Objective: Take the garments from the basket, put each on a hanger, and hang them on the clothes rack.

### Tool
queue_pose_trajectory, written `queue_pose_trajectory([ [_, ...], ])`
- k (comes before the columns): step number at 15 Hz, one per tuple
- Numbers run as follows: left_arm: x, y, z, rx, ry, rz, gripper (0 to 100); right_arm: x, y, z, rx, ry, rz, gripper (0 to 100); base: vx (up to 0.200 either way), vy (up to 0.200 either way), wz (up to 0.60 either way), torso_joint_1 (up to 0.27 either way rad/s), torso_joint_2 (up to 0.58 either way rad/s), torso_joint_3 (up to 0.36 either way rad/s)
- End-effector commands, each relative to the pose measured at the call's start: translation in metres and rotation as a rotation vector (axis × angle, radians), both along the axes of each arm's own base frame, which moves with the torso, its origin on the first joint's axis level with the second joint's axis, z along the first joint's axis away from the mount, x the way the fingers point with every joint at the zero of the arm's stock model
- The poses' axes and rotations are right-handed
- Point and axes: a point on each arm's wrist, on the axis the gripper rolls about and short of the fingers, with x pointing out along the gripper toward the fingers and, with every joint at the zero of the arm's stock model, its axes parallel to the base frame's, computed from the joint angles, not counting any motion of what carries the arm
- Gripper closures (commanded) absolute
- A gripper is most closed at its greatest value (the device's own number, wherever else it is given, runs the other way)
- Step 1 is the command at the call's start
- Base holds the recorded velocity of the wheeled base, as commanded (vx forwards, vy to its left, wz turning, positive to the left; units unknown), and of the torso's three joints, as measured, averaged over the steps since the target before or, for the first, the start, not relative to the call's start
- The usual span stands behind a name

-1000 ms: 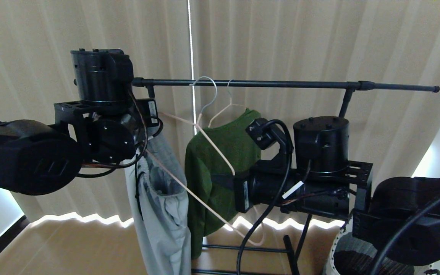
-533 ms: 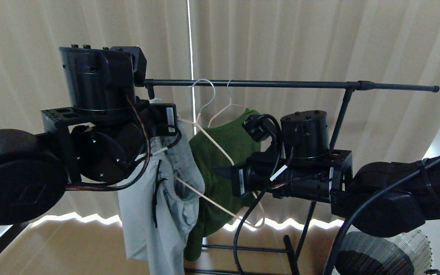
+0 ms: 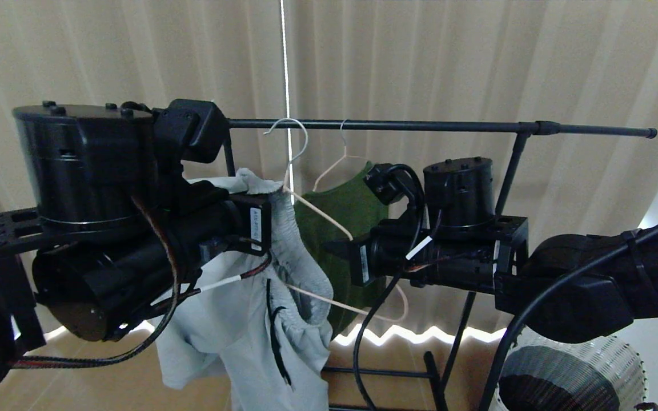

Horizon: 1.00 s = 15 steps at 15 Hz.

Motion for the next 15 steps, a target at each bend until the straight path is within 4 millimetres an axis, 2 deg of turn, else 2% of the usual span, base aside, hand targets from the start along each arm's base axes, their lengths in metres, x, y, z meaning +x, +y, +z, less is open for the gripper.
queue_pose_trajectory([
  [1, -0.007, 0.006, 0.002, -0.006, -0.007, 0.001, 100, 0.002, -0.006, 0.006, 0.005, -0.025, -0.011, 100, 0.0, 0.0, 0.0, 0.0, 0.0, 0.0],
  [7, -0.009, 0.008, 0.005, 0.027, -0.029, -0.008, 100, 0.007, -0.005, 0.02, 0.021, -0.092, -0.008, 100, 0.0, 0.0, 0.0, 0.0, 0.0, 0.0],
  [12, -0.011, 0.009, -0.002, 0.046, -0.013, -0.035, 100, 0.009, -0.008, 0.023, 0.028, -0.099, -0.019, 100, 0.0, 0.0, 0.0, 0.0, 0.0, 0.0],
  [15, -0.016, 0.013, -0.002, 0.106, -0.039, -0.149, 100, 0.01, -0.008, 0.025, 0.03, -0.101, -0.02, 100, 0.0, 0.0, 0.0, 0.0, 0.0, 0.0],
])
